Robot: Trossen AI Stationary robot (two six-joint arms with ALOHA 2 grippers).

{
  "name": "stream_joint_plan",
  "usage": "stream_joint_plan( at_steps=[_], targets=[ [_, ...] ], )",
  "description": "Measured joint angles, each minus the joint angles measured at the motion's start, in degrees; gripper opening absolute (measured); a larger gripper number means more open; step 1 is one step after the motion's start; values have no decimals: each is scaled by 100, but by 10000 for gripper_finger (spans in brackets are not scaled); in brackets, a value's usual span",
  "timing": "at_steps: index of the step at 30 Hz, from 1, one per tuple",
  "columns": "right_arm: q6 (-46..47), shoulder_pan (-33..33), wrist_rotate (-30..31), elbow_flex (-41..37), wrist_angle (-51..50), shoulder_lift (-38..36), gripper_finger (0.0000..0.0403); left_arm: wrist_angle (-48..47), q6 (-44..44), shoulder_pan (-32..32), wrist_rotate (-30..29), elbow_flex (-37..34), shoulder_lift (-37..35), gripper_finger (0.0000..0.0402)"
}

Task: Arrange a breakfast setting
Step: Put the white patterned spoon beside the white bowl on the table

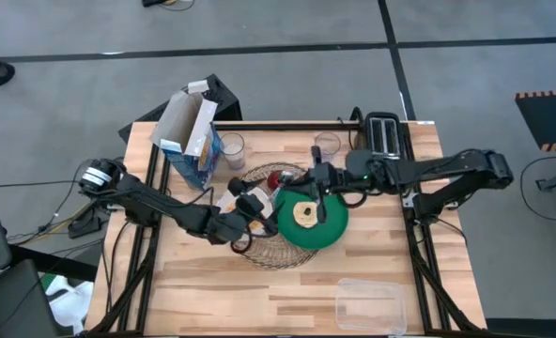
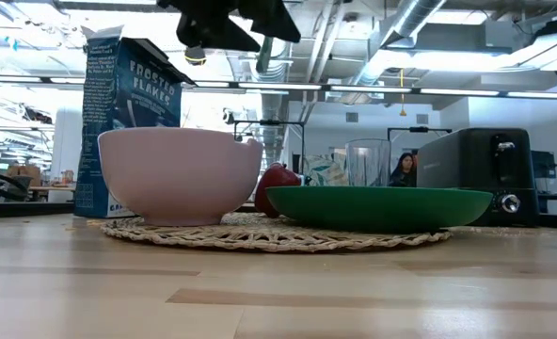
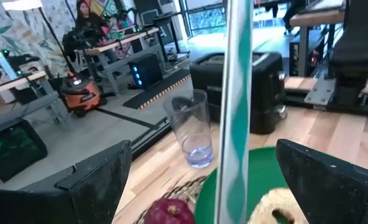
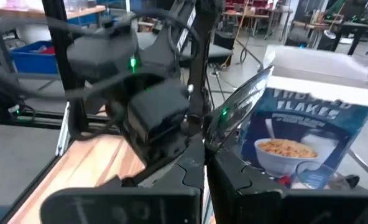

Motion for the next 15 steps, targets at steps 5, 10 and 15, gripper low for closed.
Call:
stream_joint_plan(
  at_steps=[5, 10, 15],
  targets=[
    [-4, 123, 246, -2, 137, 193, 33, 8, 7, -3, -215, 22, -7, 354],
    [-23, 191, 536, -2, 141, 187, 34, -33, -1, -22, -167, 20, -7, 273],
    [-15, 210, 555, -2, 208, 186, 33, -55, 0, -12, -163, 20, -7, 172]
  ],
)
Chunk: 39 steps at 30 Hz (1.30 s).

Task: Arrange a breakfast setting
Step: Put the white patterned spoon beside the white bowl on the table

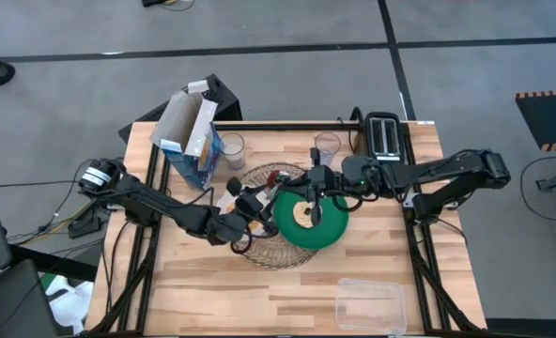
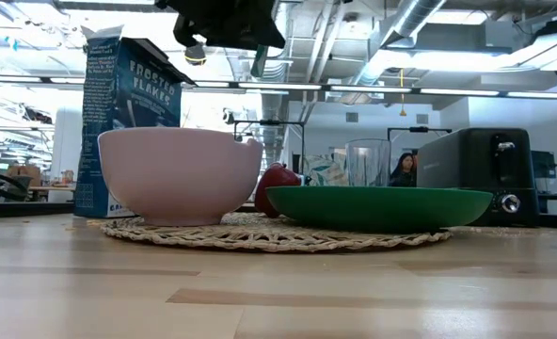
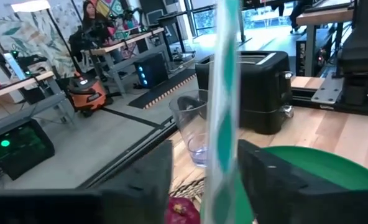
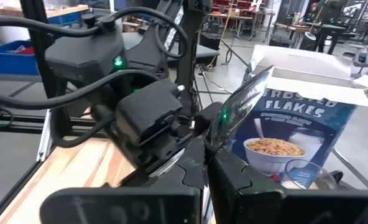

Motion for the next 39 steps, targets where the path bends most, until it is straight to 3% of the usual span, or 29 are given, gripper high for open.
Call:
stream_joint_plan(
  at_steps=[9, 16, 24, 27, 31, 37, 39],
  targets=[
    [12, 2, 2, 0, -3, 0, 37, -67, 106, 1, 161, 0, 0, 31],
    [61, 9, -38, 0, -54, -6, 58, -133, 125, -72, 224, -6, -45, 31],
    [76, 121, -3, 0, -888, -527, 140, -1472, -484, -413, 257, -11, -796, 34],
    [-4, 177, -12, 0, -1290, -726, 172, -1780, -647, -540, 940, -58, -1151, 32],
    [-560, 305, -159, -17, -1656, -752, 201, -1437, -535, -622, 2491, -511, -1639, 39],
    [-892, 298, -1516, -724, -154, -663, 212, 1153, -102, -614, 5228, -1922, -2083, 32],
    [-892, 238, -1653, -914, 644, -551, 210, 1879, -268, -579, 5738, -2341, -2082, 32]
  ],
)
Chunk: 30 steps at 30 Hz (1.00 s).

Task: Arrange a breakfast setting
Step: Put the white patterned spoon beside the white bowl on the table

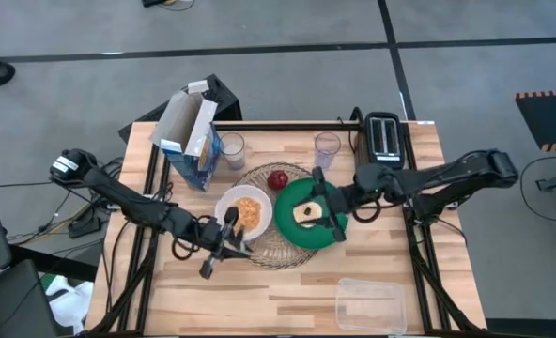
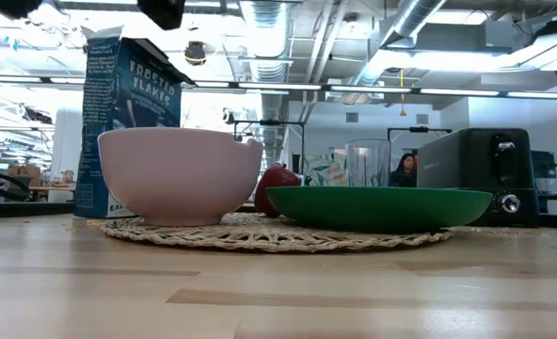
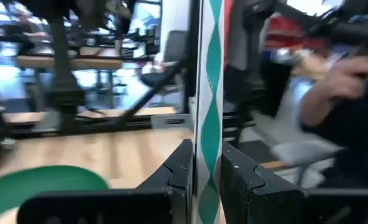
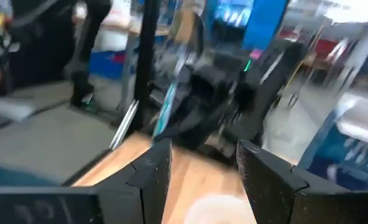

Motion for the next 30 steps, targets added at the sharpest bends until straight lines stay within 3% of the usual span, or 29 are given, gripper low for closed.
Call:
stream_joint_plan(
  at_steps=[4, 10, 20, 30],
  targets=[
    [46, -116, -20, -107, 1000, 359, 208, 490, -339, 82, 178, -268, 267, 38],
    [89, -215, -285, 39, 1923, 1072, 208, 625, -352, 178, 622, 57, 887, 36],
    [239, -195, -1419, 827, 2041, 1858, 207, 635, -521, 370, 894, 256, 1315, 41],
    [205, -196, -1450, 837, 2263, 1869, 207, 850, -510, 446, 1024, 258, 1282, 42]
  ],
)
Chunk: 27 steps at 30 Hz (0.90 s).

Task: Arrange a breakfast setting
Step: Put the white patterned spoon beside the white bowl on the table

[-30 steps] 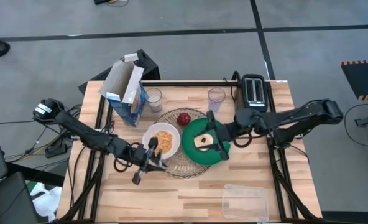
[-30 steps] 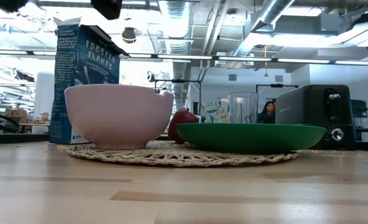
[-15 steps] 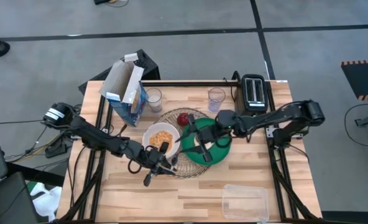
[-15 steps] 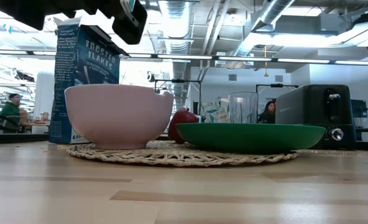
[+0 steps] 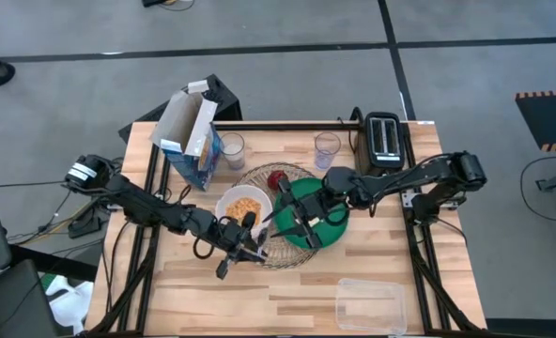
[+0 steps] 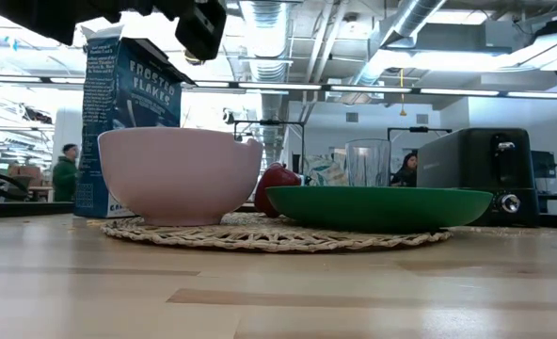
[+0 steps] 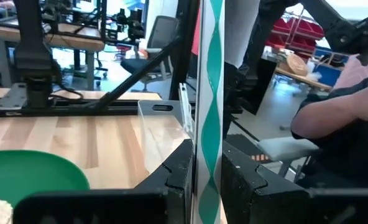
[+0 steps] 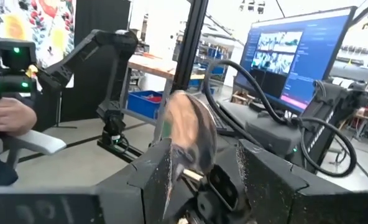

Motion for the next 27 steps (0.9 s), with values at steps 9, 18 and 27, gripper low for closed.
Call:
stream_joint_plan(
  at_steps=[9, 18, 27],
  targets=[
    [-6, 33, -73, 0, 89, 0, 207, 2, -249, 270, 8, 0, 0, 43],
    [-58, -24, -72, -2, 91, 0, 168, 26, -374, 363, 1, 0, 0, 43],
    [-47, -52, 189, -11, -9, 103, 43, 24, -228, 361, -188, -2, 2, 43]
  ],
)
